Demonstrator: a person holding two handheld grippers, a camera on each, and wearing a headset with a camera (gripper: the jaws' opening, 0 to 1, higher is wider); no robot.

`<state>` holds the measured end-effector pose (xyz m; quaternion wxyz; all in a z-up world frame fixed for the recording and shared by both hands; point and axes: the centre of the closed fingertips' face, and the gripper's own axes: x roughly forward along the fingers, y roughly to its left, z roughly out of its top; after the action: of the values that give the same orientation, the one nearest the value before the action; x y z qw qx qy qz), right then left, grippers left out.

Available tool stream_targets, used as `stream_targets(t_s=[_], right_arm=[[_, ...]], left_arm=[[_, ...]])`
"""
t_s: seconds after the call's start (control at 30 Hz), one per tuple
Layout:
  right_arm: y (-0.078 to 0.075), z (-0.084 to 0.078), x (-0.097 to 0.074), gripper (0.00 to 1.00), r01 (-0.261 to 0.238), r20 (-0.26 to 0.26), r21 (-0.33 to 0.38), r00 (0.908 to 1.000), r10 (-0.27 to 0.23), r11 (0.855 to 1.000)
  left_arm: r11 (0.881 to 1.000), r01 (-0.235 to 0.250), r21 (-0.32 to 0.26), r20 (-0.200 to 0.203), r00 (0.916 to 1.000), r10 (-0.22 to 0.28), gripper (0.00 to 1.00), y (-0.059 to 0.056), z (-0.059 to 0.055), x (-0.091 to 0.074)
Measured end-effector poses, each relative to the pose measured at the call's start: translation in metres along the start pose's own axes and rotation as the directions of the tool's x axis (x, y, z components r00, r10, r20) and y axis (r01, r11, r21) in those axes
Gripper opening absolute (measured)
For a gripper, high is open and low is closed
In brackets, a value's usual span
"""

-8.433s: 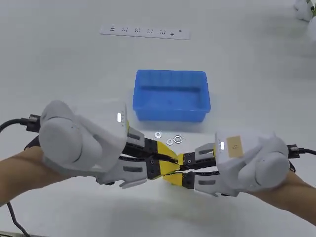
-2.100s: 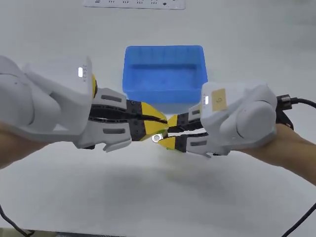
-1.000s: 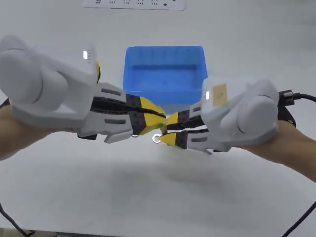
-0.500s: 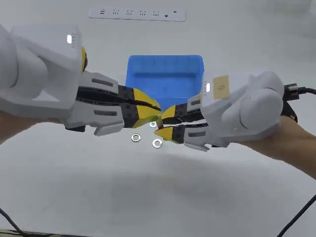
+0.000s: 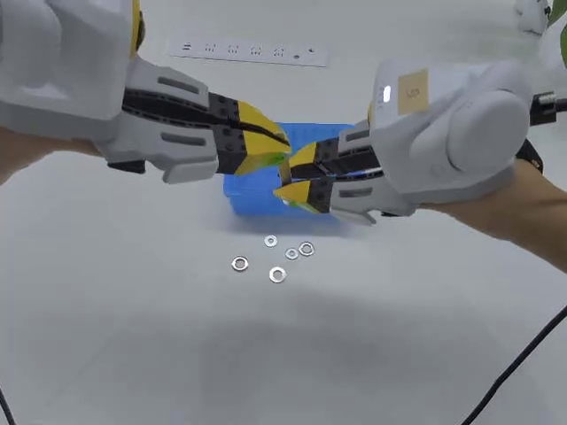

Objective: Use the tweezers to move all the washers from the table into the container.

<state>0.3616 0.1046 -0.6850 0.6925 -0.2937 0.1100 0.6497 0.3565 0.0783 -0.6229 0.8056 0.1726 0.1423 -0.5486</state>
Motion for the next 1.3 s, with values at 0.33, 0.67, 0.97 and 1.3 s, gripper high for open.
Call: stream_targets(t_s=[0.33,0.67,0.97,1.3], right_arm=[[-0.035,-0.008,0.009,0.1,0.017,-0.009,-0.019,0.9998,-0.018,1.0],[-0.056,-0.036,0.03,0.1,0.015,-0.034,0.004,0.9993,-0.015,1.0],[-0.06,-0.06,0.047,0.1,-0.007,-0.052,0.049,0.9986,0.01,0.999],[-0.062,-0.081,0.06,0.1,-0.024,-0.073,0.07,0.9969,0.029,0.997]], left_arm=[[1.0,-0.011,0.026,0.002,0.9999,0.011,0.05,0.031,0.0,0.011],[1.0,0.009,-0.025,-0.017,0.9998,-0.01,0.05,0.056,-0.024,0.033],[0.998,0.027,-0.056,-0.046,0.9985,-0.03,0.05,0.072,-0.053,0.051],[0.996,0.04,-0.083,-0.08,0.9957,-0.047,0.05,0.077,-0.07,0.063]])
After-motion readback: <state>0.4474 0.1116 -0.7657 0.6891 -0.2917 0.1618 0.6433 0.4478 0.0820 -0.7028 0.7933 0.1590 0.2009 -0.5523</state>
